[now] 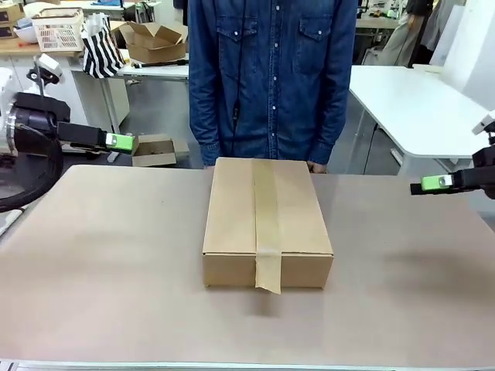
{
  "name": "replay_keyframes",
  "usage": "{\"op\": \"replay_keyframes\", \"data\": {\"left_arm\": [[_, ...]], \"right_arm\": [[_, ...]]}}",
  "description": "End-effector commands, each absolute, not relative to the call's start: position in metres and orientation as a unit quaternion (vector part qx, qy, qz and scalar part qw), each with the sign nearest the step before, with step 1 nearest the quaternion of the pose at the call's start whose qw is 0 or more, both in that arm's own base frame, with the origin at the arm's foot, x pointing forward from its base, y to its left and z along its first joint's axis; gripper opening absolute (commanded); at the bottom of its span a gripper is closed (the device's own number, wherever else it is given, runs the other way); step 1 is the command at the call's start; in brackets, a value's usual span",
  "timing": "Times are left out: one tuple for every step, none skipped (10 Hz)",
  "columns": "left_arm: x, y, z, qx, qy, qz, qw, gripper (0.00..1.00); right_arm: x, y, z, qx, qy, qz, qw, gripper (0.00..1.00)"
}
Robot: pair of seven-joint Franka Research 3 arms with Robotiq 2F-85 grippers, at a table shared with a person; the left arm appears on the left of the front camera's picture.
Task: Pack the gift set into the box.
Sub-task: Press and hold the closed box until the human finishes sealing it.
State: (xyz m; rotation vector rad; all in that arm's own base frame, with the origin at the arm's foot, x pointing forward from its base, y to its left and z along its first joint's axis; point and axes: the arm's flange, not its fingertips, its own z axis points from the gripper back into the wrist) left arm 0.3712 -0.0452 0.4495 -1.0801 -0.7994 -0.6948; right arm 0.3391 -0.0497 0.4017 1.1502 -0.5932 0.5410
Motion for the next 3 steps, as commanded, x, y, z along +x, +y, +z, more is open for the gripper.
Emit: {"op": "replay_keyframes", "data": {"left_arm": [[0.3724, -0.0447, 0.4513, -0.489, -0.373, -0.310, 0.725, 1.00], [0.3724, -0.0447, 0.4513, -0.489, -0.373, -0.310, 0.725, 1.00], [0.3724, -0.0447, 0.4513, -0.489, -0.373, -0.310, 0.725, 1.00]], "right_arm": [[0.3407, -0.0506, 0.4018, 0.524, -0.277, 0.247, 0.766, 1.00], [0.3407, -0.0506, 0.4018, 0.524, -0.277, 0.247, 0.766, 1.00], [0.3407, -0.0506, 0.4018, 0.524, -0.277, 0.247, 0.766, 1.00]]}}
